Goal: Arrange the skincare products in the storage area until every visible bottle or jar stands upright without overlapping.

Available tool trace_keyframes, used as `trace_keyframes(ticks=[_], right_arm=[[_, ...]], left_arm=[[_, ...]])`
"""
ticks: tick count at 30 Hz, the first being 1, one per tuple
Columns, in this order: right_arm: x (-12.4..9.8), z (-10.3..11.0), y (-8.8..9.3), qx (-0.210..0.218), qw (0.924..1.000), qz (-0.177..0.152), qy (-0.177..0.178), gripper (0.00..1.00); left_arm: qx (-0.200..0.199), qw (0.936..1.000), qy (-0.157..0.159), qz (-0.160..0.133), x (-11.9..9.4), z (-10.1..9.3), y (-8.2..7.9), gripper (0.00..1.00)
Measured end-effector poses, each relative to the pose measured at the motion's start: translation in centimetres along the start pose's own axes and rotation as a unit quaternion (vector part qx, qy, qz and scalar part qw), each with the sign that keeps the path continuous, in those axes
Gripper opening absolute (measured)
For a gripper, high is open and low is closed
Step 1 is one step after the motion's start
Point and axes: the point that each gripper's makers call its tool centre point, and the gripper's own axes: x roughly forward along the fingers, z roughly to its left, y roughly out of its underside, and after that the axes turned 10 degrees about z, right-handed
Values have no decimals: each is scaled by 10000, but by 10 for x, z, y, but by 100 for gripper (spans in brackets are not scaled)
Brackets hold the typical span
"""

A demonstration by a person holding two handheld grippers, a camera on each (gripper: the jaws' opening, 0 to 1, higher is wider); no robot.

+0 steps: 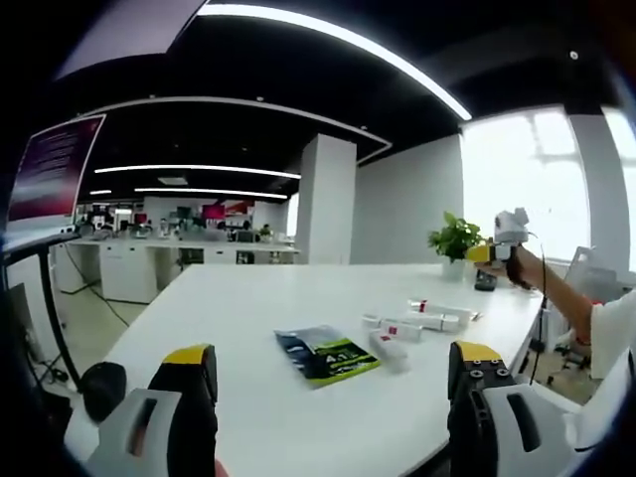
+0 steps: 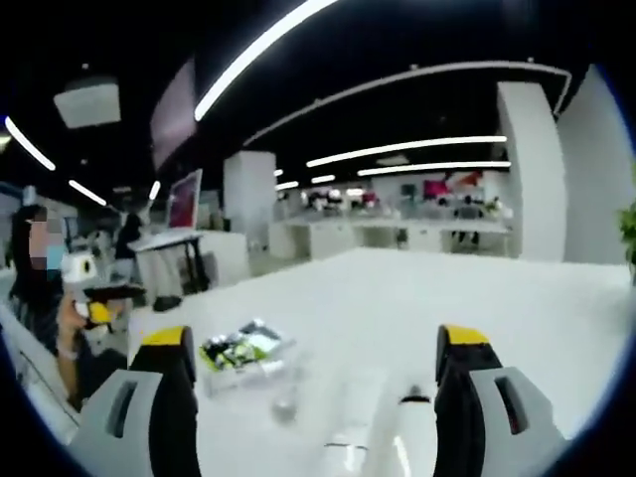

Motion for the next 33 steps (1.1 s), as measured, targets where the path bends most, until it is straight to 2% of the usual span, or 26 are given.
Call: trace_keyframes(ticks=[3,4,6,7,9,11,12,14,19,23,25,26,31,33], right_arm=[[9,-7,0,147,9999,77,-5,100],[12,-10,-1,419,9991,94,-44,100],[15,-11,-3,592,9981,76,-132,100],[18,-25,-10,731,9973,-76,2,100],[19,-30,-15,744,9971,-181,37,100],[20,-39,-24,890,9949,-452,137,100],[23,-45,-32,1012,9928,-636,46,100],[27,-49,-34,1056,9924,-634,9,100],[43,-48,-26,998,9945,-315,-77,100],[59,-57,-7,833,9963,189,131,100],[63,-57,-3,757,9964,351,117,100],[67,-62,4,667,9958,586,238,100],[75,-70,9,583,9949,750,353,100],[77,-72,15,682,9927,936,329,100]], left_arm=[[4,10000,4,20,1,0,1,99],[5,10000,2,21,1,-1,1,99],[9,10000,5,28,1,-1,1,99],[13,10000,9,38,1,-2,2,99],[31,10000,12,50,2,-2,2,99],[37,10000,18,58,2,-3,2,99],[37,10000,31,52,3,-4,1,99],[37,10000,39,47,3,-4,1,99],[64,9999,71,84,4,-5,2,99],[67,9998,119,109,6,-7,3,99],[69,9999,113,95,5,-6,2,99],[69,9999,112,93,5,-6,2,99],[53,9999,113,42,4,-6,0,99],[60,9999,124,40,4,-7,1,100]])
